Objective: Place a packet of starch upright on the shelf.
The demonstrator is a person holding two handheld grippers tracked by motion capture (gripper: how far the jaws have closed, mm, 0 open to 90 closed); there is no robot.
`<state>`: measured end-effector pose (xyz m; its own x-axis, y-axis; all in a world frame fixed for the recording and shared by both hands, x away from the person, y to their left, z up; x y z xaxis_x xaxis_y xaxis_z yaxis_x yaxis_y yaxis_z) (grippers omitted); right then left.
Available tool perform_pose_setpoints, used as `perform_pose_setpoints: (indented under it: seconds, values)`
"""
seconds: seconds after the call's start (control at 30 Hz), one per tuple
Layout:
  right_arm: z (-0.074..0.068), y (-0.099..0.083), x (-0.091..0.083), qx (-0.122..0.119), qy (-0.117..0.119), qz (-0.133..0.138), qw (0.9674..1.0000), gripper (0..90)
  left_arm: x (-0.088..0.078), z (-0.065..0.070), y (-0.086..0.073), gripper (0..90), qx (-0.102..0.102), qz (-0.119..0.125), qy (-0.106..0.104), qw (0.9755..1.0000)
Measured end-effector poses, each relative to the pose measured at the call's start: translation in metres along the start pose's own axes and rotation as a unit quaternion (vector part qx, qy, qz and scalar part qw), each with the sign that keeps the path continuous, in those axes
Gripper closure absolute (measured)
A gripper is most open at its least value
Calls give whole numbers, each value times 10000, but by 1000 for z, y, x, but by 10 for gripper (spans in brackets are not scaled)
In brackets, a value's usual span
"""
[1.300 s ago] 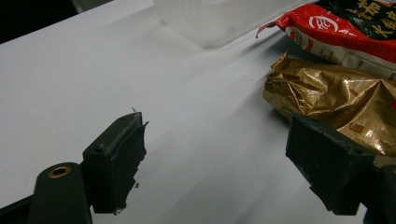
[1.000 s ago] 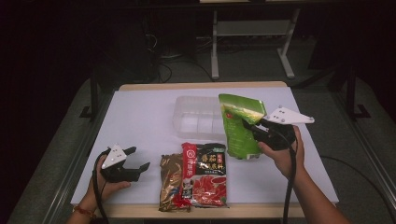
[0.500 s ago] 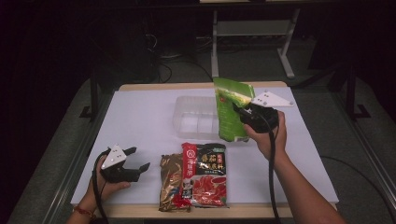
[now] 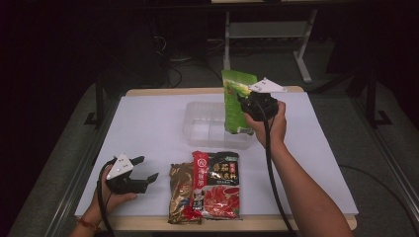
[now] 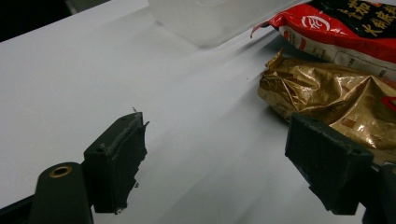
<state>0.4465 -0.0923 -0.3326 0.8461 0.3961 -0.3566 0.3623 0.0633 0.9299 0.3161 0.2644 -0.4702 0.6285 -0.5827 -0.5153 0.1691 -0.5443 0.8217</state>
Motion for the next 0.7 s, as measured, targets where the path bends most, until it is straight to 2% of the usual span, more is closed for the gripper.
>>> perform_pose_setpoints:
  seconds: [0.27,0.47,0.7]
  values:
    - [6,6,14,6,-284,-18,9996,733,0,1,0,200,-13,13,-5,10000]
    - [11,6,27,-154,-601,-28,9981,733,0,2,0,200,-22,15,-33,10000]
    - [11,7,42,-121,-695,-104,9975,732,0,2,1,208,-28,71,-77,9999]
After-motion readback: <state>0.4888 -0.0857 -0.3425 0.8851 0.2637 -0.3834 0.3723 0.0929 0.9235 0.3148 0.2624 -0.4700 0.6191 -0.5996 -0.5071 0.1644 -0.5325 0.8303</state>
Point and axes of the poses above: each handheld gripper's, and its own axes: x roughly forward along the jaws, y roughly out of its top, z roughly to its right, the point moved 6 cm from there along x, roughly forward along the jaws, and after that the axes turned 10 degrees about x, right-handed, at the moved point
